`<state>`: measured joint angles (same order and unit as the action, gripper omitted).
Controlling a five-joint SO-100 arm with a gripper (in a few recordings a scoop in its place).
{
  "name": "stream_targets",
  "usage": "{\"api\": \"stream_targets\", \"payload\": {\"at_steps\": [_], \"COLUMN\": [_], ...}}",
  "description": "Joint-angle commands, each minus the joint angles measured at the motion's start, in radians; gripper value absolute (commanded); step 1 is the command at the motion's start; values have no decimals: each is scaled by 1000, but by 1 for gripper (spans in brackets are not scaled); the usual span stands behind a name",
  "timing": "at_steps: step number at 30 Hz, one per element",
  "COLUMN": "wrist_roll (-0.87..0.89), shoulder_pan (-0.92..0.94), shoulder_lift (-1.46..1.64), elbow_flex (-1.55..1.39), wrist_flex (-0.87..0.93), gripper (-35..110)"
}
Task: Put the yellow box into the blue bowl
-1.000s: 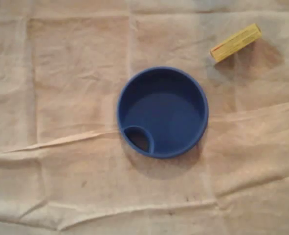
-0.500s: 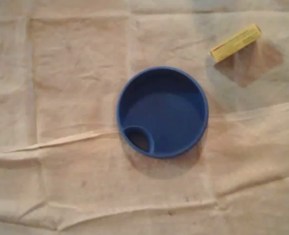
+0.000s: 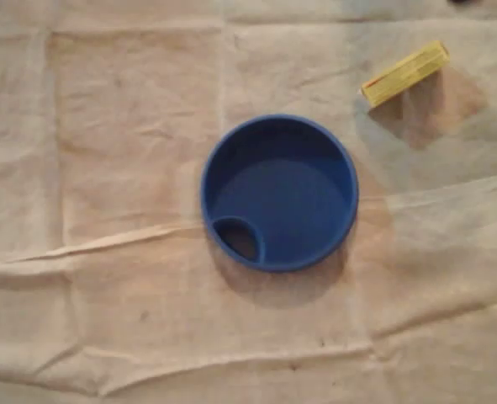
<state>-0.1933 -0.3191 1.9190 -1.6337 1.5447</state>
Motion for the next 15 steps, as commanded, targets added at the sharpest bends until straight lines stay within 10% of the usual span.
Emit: {"api": "stream_targets", "payload": {"at_steps": [1, 15], "wrist_roll": [-9, -12], "shoulder_pan": [6, -5], "shoulder_lift": [-75, -121], "elbow_flex": [109, 55], "wrist_flex": [0, 83], "gripper": [2, 31]}}
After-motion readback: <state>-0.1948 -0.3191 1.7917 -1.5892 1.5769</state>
